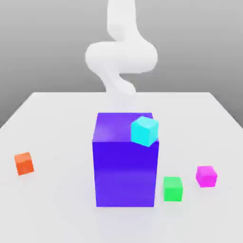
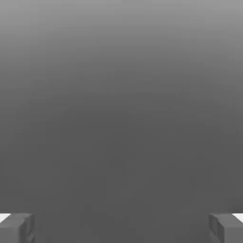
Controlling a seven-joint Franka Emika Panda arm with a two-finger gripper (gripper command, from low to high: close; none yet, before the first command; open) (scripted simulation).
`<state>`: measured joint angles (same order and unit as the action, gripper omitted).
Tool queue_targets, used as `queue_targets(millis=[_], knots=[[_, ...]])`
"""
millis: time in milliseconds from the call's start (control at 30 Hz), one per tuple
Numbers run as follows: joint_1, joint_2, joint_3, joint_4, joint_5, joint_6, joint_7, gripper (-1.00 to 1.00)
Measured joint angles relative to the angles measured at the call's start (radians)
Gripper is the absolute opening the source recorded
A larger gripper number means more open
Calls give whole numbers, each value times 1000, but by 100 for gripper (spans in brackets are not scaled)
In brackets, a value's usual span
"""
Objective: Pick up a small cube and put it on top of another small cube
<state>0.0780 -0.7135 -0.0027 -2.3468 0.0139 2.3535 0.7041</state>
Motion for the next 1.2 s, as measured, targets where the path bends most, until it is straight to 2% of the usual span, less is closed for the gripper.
queue_targets(millis=[300, 533, 700, 933, 967, 1200], knots=[[266, 322, 25, -173, 54, 199, -357, 0], [421, 566, 99, -304, 66, 351, -607, 0], [537, 740, 154, -399, -13, 460, -724, 0], [612, 992, 63, -383, -140, 654, -677, 0], [622, 1020, 51, -378, -145, 677, -673, -100], [623, 1022, 50, -378, -150, 677, -670, -100]])
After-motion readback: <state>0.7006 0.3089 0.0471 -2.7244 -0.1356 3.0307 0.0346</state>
